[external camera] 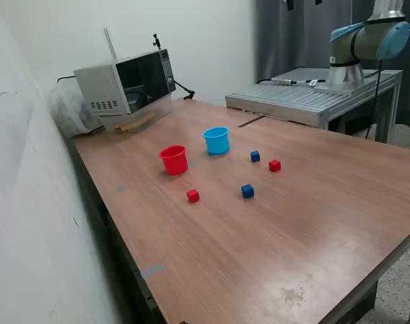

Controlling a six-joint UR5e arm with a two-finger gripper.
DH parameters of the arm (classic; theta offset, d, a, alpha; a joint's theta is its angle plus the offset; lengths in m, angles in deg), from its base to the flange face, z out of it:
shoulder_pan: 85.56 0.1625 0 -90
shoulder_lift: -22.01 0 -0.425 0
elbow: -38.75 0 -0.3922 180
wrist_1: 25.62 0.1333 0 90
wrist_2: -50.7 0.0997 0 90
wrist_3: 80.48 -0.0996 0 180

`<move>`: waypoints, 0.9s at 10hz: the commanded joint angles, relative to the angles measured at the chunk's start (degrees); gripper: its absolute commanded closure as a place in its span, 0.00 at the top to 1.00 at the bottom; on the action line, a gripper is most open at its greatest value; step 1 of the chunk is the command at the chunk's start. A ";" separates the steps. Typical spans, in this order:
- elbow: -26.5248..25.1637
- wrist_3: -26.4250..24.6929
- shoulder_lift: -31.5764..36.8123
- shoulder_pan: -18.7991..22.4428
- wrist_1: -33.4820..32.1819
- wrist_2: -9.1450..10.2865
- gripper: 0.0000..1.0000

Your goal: Place red objects in the red bin, and blue objects in the blue bin.

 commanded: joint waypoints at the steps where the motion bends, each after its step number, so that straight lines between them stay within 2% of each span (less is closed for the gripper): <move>1: 0.23 -5.90 -1.89 -3.63 -3.42 -0.76 1.00; 4: -0.82 -8.14 -3.92 -13.11 -5.36 -3.57 1.00; 6: -2.92 -8.14 -5.85 -17.07 -7.12 -4.63 1.00; 9: -4.78 -7.96 -5.52 -16.39 -9.04 -4.37 1.00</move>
